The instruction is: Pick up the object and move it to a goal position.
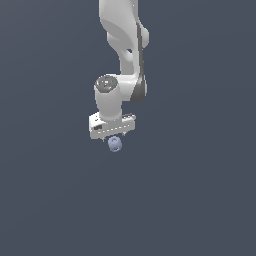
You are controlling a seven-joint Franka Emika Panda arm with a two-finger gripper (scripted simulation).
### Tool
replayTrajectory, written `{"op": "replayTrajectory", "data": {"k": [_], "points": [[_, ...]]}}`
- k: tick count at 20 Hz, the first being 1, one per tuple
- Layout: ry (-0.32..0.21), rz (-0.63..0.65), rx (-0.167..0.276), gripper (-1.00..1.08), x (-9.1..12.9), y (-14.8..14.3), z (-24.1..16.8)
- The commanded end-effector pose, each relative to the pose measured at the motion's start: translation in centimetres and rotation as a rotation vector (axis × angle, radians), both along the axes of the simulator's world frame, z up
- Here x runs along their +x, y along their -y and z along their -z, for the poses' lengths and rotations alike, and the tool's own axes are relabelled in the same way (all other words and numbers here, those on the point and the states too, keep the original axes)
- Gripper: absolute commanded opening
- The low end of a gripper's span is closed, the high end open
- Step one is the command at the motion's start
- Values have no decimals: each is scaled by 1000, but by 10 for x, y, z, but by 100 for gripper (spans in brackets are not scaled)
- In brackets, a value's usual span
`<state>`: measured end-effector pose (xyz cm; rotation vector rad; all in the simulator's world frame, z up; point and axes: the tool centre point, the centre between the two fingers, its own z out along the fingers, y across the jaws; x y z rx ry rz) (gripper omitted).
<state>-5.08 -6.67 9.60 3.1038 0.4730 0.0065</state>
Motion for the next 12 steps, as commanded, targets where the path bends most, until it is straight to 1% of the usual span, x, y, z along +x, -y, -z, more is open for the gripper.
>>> {"op": "replayTrajectory", "data": {"k": [1, 8, 12], "points": [[-3, -18, 1, 100, -3, 1, 4], [-4, -23, 1, 100, -5, 2, 7], [-4, -24, 1, 100, -5, 2, 18]]}}
